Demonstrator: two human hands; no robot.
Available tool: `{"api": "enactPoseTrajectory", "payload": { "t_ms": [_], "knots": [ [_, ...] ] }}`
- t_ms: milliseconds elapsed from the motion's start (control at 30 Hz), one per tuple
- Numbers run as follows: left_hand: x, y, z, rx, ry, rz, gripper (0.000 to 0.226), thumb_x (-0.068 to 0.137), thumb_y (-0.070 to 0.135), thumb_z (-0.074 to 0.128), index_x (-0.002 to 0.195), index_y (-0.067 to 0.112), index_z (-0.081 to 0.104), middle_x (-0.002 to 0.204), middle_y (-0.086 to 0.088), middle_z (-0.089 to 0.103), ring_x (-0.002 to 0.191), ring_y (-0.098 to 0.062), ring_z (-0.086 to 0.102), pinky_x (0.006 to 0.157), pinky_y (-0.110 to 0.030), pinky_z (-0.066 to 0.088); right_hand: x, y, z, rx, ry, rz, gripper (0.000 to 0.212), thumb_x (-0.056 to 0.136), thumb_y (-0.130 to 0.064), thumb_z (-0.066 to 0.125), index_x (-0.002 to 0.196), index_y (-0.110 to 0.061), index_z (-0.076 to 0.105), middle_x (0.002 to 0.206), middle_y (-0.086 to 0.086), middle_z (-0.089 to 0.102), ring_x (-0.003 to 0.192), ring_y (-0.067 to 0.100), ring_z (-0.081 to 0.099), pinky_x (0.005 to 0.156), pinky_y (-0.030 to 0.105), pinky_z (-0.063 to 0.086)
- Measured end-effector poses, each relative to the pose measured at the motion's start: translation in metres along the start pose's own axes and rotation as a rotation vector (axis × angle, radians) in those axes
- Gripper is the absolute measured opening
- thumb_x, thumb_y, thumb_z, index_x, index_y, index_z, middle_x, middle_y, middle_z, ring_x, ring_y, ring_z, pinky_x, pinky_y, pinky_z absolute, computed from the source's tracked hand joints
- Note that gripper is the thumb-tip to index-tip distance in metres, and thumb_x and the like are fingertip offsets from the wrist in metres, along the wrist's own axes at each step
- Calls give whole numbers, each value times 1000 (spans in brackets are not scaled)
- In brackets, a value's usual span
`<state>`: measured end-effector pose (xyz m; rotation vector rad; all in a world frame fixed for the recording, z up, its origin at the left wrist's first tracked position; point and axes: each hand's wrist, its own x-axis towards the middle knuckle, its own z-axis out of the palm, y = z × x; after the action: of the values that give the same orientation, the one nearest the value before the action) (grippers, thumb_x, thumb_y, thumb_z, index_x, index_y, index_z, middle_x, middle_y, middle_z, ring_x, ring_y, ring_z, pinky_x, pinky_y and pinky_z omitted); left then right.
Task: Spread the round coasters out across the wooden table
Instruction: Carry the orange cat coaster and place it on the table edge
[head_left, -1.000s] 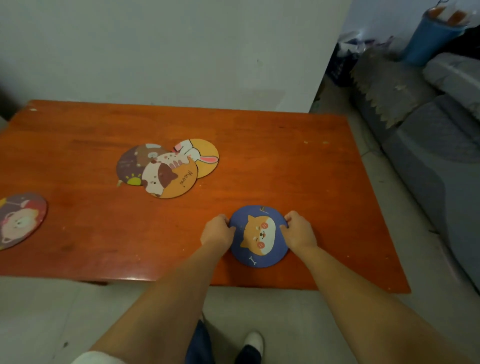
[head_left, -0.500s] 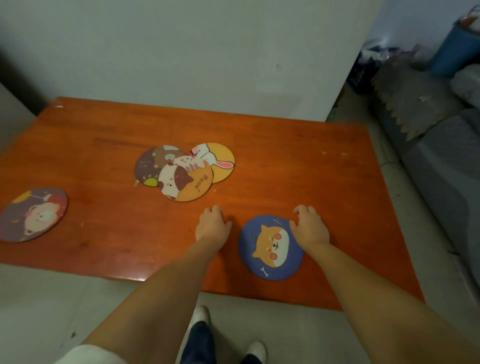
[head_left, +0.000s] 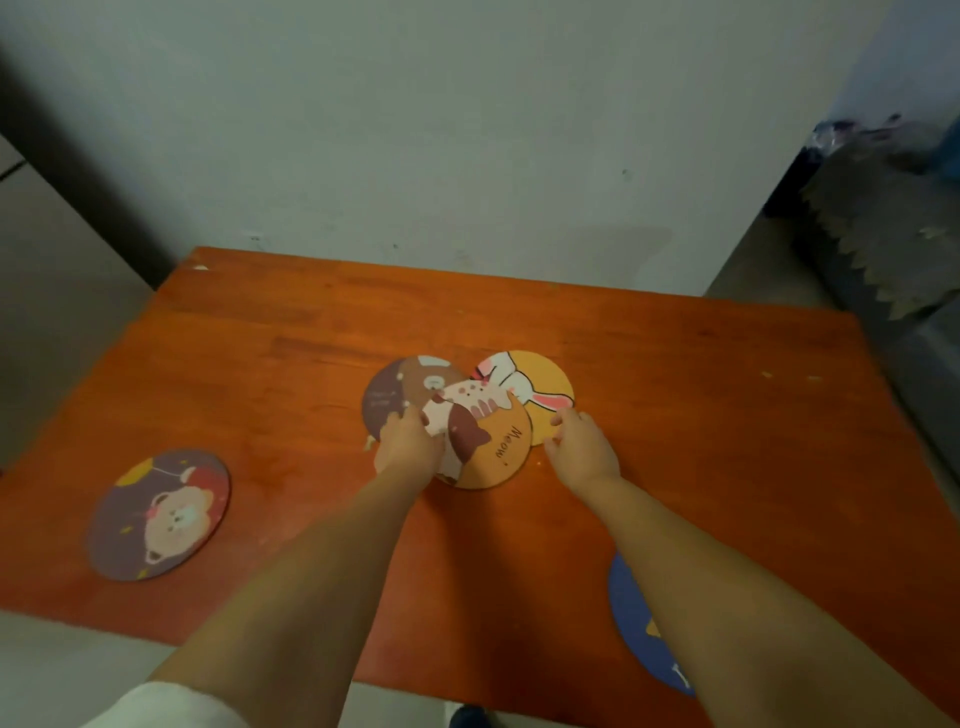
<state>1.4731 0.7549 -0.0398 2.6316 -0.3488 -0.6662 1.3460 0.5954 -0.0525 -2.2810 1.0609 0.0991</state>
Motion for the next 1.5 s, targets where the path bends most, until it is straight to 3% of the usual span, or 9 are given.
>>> {"api": "enactPoseTrajectory", "payload": {
  "t_ms": [467,567,633,867,1000,1133,1200,1300,1500],
  "knots": [
    [55,-2,7,-94,-112,-94,47,93,6,44,139,11,44,141,-25,41,128,-44,41,102,-52,43,35,-42,40,218,-39,455,22,94,-9,52,111,2,61,120,20,65,106,36,65,71,35,53],
    [56,-6,4,-204,-60,-56,25,94,6,43,94,4,68,99,-20,63,88,-35,60,76,-44,50,34,-41,38,244,-71,467,17,93,-12,54,101,-1,65,117,19,67,105,35,66,72,34,54],
    [52,-4,0,-224,-12,-34,40,94,5,42,55,12,47,60,-8,48,53,-20,42,50,-32,35,31,-38,34,261,-94,466,18,94,-15,53,100,-2,65,114,18,68,102,34,66,75,36,56],
    [26,33,0,-255,-15,109,43,94,5,44,56,17,30,53,-4,31,47,-17,26,45,-26,20,7,-17,-11,289,37,380,26,94,-19,52,69,-17,44,73,0,51,87,28,57,60,29,42],
    [-6,69,13,-264,-15,186,34,94,8,47,61,12,42,54,-3,36,52,-19,35,49,-28,31,-16,20,-48,357,162,377,26,96,-19,50,72,-21,39,90,7,54,85,29,59,77,42,56],
    [-59,112,45,-290,-80,265,12,95,12,49,89,6,57,75,-17,58,72,-31,53,63,-37,41,-50,81,-80,315,236,374,33,96,-16,48,67,-22,35,89,8,52,64,19,46,50,29,35],
    [-88,132,68,-320,-92,301,15,94,13,50,91,4,61,83,-21,61,83,-34,57,65,-37,40,-70,118,-95,315,238,394,19,97,-16,48,79,-15,43,92,8,52,75,23,49,58,27,36],
    [-132,162,109,-275,-129,335,15,94,12,49,80,8,52,63,-2,45,65,-23,46,53,-31,33,-108,177,-117,332,276,426,7,96,-16,49,90,-13,47,94,8,54,87,25,55,69,30,42],
    [-226,218,193,-248,-165,361,29,96,10,47,68,16,45,61,0,40,54,-15,35,56,-33,36,-175,292,-167,282,318,445,8,96,-17,49,89,-14,49,90,6,57,75,20,55,54,26,41]
  ]
}}
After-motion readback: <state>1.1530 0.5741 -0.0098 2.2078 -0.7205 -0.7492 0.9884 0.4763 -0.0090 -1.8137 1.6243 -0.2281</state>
